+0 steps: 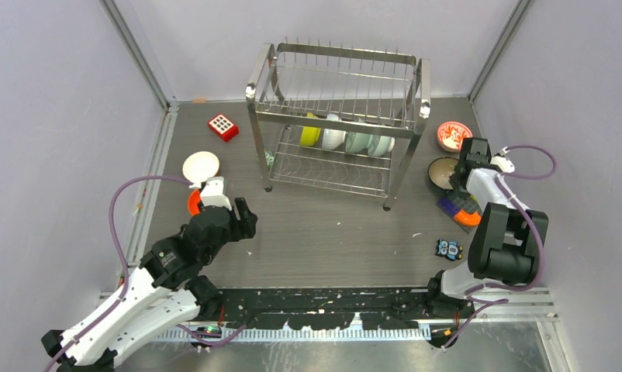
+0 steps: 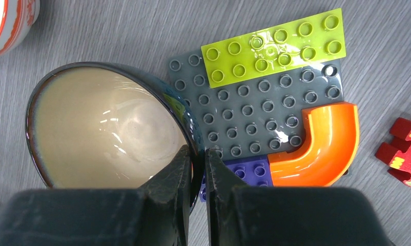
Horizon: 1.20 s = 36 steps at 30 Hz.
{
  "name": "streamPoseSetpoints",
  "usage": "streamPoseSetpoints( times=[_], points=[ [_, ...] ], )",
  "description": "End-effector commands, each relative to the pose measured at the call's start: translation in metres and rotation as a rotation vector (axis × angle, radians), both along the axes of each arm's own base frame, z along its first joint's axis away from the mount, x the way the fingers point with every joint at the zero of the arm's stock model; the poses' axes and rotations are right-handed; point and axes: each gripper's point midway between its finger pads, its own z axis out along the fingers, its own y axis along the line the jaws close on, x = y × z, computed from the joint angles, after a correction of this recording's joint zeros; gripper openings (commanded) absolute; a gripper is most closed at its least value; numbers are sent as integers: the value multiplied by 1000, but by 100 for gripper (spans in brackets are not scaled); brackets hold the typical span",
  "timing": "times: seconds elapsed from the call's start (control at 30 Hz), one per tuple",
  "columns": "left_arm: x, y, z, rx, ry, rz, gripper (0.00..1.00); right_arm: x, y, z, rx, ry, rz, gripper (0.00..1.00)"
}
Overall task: Unload the bowls from the dish rack
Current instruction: Place the bowl at the center of the board.
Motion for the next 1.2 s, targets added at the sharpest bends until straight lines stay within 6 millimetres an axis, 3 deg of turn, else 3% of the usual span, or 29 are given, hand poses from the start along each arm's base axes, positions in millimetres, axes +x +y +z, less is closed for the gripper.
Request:
streamPoseSetpoints(
  times=[0.0, 0.17, 0.4, 0.53, 0.9, 1.0, 1.17],
  points=[
    [5, -4, 7, -33, -28, 15, 66, 17, -11, 18, -28, -90, -26, 1],
    [5, -4, 7, -34, -27, 16, 66, 16, -11, 15, -19, -75, -23, 2],
    [5, -4, 7, -36, -26, 15, 66, 19, -7, 19, -6, -90, 0, 30],
    [5, -4, 7, -36, -26, 15, 66, 24, -2, 26, 9, -120, 37, 40],
    [4, -5, 7, -39, -25, 10, 66, 33, 19, 82, 45, -287, 87, 65],
    [4, -5, 7, -40, -26, 10, 66, 34, 33, 102, 49, -335, 122, 68],
    [4, -4, 7, -38, -28, 14, 67, 28, 76, 135, 81, -419, 252, 68]
  ],
)
